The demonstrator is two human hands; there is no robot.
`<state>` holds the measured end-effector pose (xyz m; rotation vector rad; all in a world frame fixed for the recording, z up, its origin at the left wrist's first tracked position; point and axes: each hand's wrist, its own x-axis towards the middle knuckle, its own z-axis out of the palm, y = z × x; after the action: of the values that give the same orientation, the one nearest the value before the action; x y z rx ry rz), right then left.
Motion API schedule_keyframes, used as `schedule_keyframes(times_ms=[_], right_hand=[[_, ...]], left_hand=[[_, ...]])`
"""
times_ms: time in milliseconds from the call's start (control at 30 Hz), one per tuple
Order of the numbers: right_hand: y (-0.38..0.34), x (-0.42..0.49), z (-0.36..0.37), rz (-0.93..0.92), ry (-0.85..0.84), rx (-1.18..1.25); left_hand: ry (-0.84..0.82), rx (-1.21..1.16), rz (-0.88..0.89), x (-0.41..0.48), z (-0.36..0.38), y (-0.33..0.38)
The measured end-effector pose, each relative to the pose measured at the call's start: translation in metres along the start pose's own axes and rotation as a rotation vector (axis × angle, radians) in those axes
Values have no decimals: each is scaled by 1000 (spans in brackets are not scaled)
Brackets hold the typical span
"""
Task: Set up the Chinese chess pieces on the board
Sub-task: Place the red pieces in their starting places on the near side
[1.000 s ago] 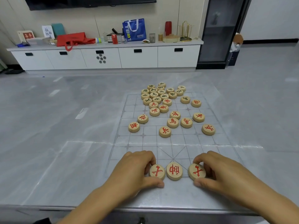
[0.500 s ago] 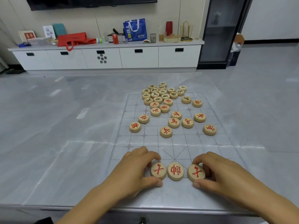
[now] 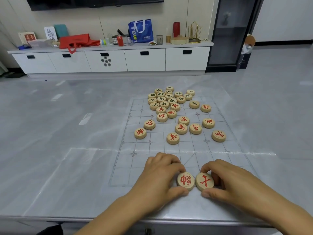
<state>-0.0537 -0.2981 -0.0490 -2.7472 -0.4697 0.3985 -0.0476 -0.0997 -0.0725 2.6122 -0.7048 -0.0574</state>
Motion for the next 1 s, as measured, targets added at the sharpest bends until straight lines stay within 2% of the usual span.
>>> schedule_keyframes(times_ms=[433,1000], right_hand=[[4,0,4,-10,23,-18],[6,0,4,-14,20,1]], left_hand=[[-168,-48,-125,-7,-35,-25],[-159,-44,-117,-10,-28,-20]])
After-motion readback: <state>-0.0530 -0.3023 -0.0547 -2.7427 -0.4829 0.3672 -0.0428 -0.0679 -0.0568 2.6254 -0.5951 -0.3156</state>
